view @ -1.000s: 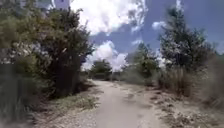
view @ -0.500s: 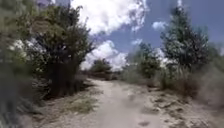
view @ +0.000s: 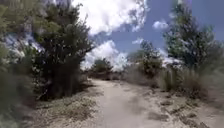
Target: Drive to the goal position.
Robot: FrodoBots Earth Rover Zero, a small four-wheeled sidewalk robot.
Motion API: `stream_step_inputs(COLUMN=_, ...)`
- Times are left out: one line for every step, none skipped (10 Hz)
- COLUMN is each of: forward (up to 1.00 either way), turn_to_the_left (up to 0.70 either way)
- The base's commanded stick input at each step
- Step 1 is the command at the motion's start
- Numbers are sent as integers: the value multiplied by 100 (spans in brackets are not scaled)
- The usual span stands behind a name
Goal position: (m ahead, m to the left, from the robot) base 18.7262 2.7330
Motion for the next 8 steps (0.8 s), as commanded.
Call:
stream_step_inputs(forward=45, turn_to_the_left=0)
stream_step_inputs(forward=45, turn_to_the_left=0)
stream_step_inputs(forward=45, turn_to_the_left=0)
stream_step_inputs(forward=45, turn_to_the_left=0)
stream_step_inputs(forward=45, turn_to_the_left=0)
stream_step_inputs(forward=45, turn_to_the_left=0)
stream_step_inputs(forward=45, turn_to_the_left=0)
stream_step_inputs(forward=45, turn_to_the_left=0)
